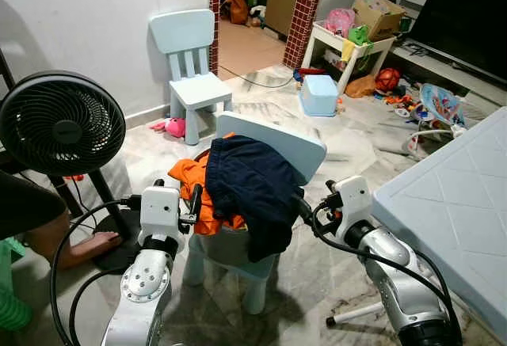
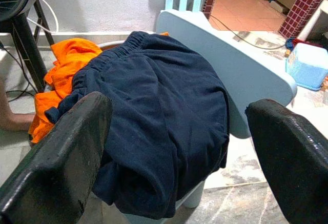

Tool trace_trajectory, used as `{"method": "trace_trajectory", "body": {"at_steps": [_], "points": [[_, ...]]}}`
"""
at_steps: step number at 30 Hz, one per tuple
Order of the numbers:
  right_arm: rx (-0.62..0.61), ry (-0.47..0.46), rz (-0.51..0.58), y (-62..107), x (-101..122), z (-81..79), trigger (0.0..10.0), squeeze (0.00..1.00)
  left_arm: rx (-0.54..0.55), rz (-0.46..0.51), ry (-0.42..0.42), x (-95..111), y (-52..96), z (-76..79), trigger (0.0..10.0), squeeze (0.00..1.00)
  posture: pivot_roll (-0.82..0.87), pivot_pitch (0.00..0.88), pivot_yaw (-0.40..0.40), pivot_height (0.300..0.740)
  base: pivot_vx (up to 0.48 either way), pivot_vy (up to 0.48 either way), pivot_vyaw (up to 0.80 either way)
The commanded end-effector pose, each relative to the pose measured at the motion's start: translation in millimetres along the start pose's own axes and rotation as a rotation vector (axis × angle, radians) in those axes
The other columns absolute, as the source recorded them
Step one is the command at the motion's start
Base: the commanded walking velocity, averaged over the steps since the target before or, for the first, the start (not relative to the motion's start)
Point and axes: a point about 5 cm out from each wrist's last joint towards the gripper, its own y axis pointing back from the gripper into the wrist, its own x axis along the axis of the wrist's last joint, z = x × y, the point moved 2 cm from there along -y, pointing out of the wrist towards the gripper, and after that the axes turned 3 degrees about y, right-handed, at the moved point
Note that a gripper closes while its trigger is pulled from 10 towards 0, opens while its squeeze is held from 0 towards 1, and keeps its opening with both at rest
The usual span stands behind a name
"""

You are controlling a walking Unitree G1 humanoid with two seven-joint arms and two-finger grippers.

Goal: Hang hanger

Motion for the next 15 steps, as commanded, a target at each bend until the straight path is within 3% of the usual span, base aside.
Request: {"method": "trace_trajectory", "body": {"at_steps": [1,11,15], "points": [[-0.006,0.019,0.009,2.7,2.9,4.2,10.0,0.0,-0.012,0.0,-0.007,0.7,-2.7,2.8,10.0,0.0,-0.01,0.0,-0.103,0.74,0.0,-0.259,0.0],[-0.005,0.021,0.008,2.6,2.7,3.9,10.0,0.0,-0.014,-0.003,-0.003,0.0,-3.3,3.3,10.0,0.0,-0.02,0.0,-0.104,0.74,0.0,-0.264,0.0],[-0.003,0.022,0.006,2.7,2.1,3.6,10.0,0.0,-0.012,0.002,0.03,0.2,-3.1,3.8,10.0,0.0,-0.02,0.0,-0.103,0.74,0.0,0.0,0.0]]}}
